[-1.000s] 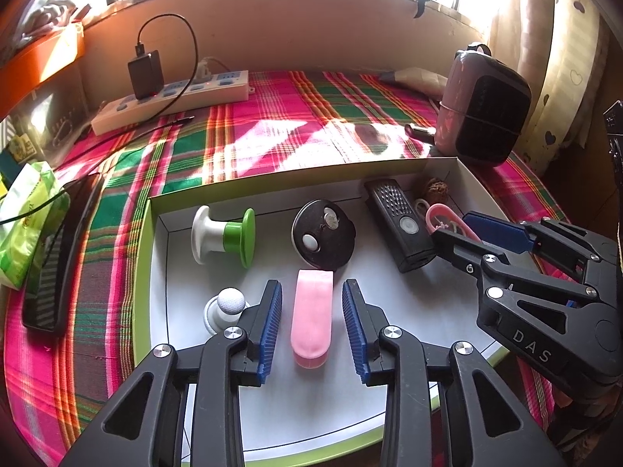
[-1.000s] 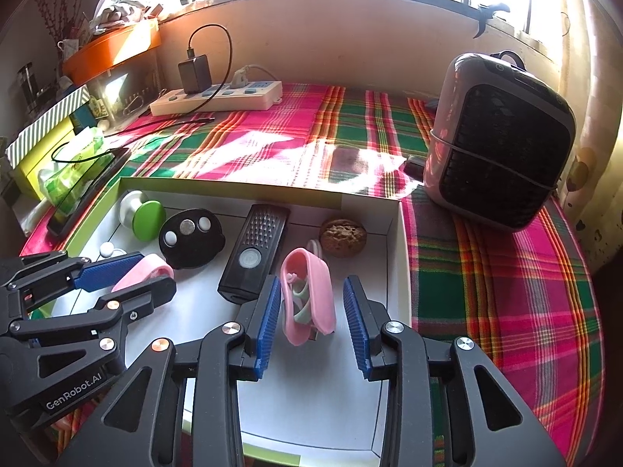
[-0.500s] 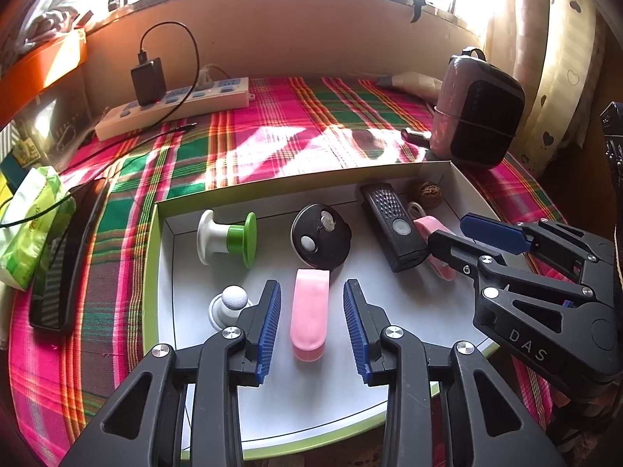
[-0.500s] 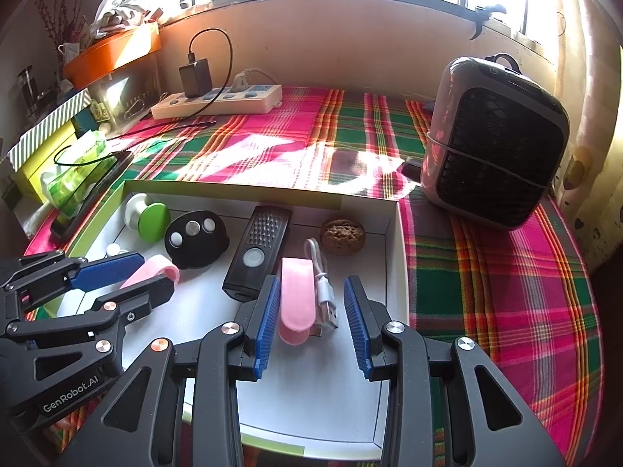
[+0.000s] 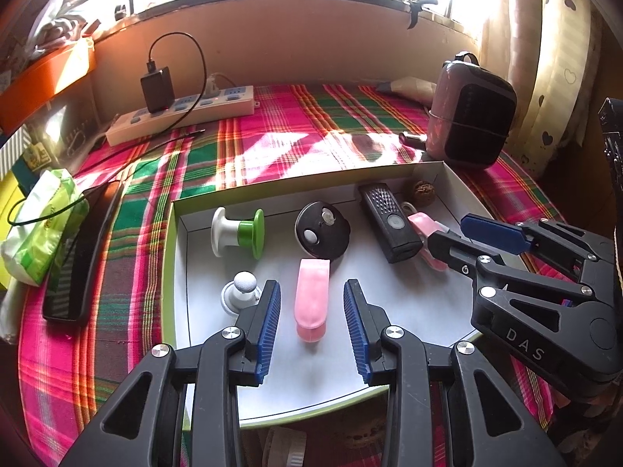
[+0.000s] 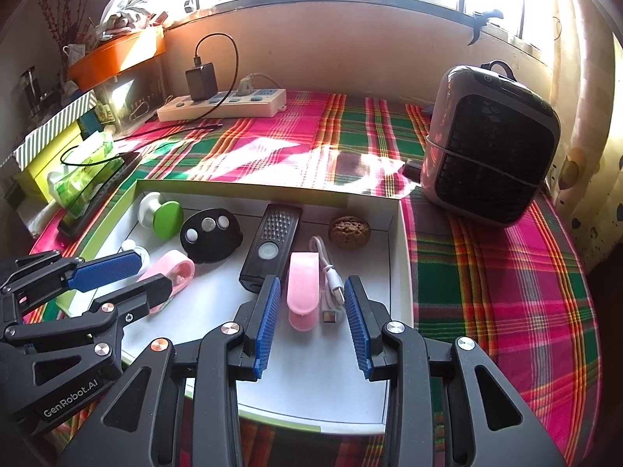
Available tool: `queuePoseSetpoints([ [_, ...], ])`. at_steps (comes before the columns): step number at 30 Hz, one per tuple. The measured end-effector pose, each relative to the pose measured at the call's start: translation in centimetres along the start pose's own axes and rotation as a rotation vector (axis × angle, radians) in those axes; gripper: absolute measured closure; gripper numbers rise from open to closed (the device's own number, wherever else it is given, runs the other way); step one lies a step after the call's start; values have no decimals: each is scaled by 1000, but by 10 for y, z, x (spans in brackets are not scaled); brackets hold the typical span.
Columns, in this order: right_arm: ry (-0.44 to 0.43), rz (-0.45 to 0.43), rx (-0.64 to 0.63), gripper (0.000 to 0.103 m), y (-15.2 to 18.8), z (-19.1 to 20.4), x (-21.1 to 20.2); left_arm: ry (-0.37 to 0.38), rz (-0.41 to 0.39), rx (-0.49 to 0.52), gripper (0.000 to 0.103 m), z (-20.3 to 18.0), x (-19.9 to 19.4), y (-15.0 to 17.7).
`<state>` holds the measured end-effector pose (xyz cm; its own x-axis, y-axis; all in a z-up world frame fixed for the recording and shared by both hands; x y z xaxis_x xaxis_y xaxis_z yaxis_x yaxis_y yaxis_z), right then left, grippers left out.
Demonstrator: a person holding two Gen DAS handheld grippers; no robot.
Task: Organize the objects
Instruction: 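Withdraw both open tools from the box toward the remaining objects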
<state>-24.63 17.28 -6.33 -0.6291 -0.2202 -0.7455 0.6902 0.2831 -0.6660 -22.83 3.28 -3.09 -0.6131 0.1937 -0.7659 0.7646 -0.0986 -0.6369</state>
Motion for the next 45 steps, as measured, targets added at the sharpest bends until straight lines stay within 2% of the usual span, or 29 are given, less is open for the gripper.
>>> queuePoseSetpoints([
  [14, -11, -39, 35, 67, 9, 10, -26, -28, -49, -4, 71, 3, -28, 13],
  [28, -33, -72, 44, 67, 25, 26, -50, -22, -74, -31, 71, 12, -55, 37],
  [41, -76, -54, 46, 67, 45, 43, -55, 23, -79, -87, 71, 34, -75, 64],
  [45, -114, -36, 33, 59, 52, 56, -52, 34, -53, -108, 68, 42, -71, 75],
])
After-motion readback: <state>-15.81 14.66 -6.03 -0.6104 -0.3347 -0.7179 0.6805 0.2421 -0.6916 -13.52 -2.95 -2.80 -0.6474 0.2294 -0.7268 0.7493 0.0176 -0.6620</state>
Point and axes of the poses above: each gripper's, at about its wrist camera, not at the fingertips, and x roughly the way its jaws point, z to its left, y to its underside, the point moved 8 cm from there along x, roughly the way its jaws point, and after that the axes turned 3 degrees about -x, right-handed, at the moved point
